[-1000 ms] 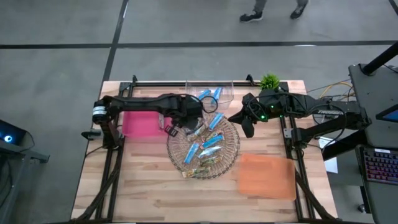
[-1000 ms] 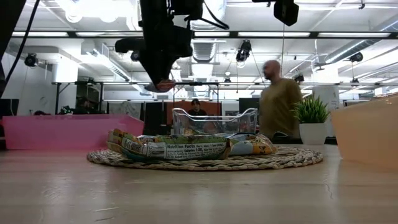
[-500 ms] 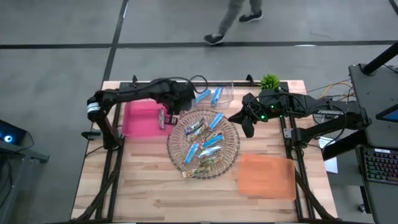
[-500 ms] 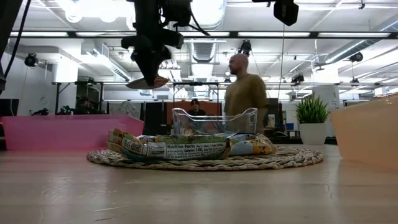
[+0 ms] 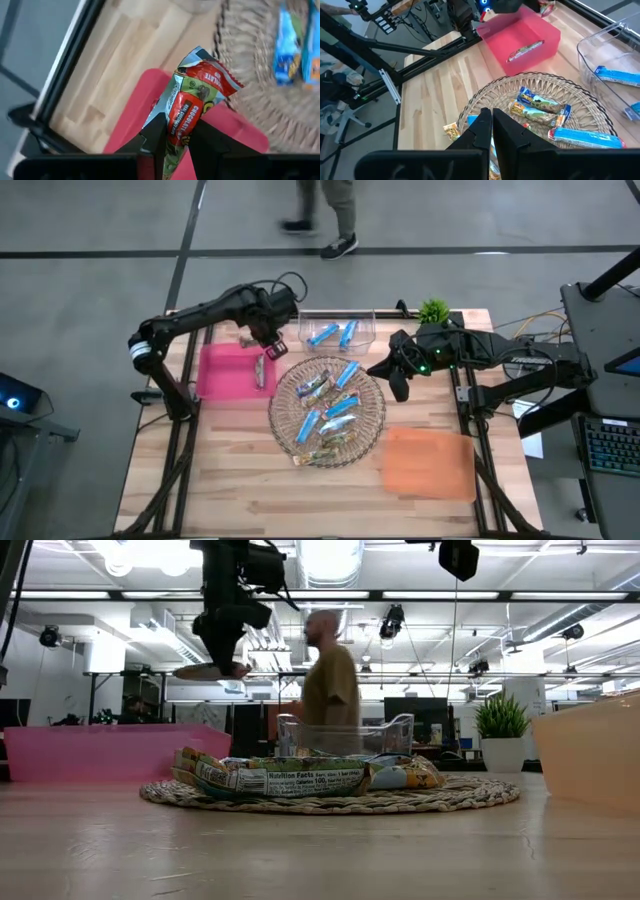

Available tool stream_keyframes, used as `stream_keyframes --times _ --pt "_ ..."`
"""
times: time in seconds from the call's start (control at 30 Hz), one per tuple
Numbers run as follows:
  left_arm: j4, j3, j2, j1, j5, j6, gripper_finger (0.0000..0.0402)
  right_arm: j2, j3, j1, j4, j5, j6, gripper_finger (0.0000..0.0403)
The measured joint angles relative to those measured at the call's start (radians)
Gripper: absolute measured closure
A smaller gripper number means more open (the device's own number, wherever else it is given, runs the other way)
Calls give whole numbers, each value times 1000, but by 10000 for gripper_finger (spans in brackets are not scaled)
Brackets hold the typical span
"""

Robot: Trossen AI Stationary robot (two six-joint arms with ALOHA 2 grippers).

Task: Pick and place Granola Bars by type
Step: Put the red granola bar into the red bin

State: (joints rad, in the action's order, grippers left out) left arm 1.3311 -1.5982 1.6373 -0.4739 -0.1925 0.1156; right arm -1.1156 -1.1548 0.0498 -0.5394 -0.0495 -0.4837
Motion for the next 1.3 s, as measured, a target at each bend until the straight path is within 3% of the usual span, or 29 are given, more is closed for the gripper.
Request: stream_keyframes --times 0.3,0.57,0.9,1.13,1.3 --pt "49 46 -67 -36 -20 307 344 0 1 0 -1 0 17 394" --pt "-64 259 -188 -50 -9 453 344 0 1 0 -1 0 20 394" --pt "-220 513 -317 -55 0 803 344 0 2 0 -1 0 23 394" --pt "-283 655 -348 -85 1 1083 344 0 3 0 -2 0 24 394" --pt "-295 700 -347 -96 27 1162 344 0 3 0 -2 0 24 394"
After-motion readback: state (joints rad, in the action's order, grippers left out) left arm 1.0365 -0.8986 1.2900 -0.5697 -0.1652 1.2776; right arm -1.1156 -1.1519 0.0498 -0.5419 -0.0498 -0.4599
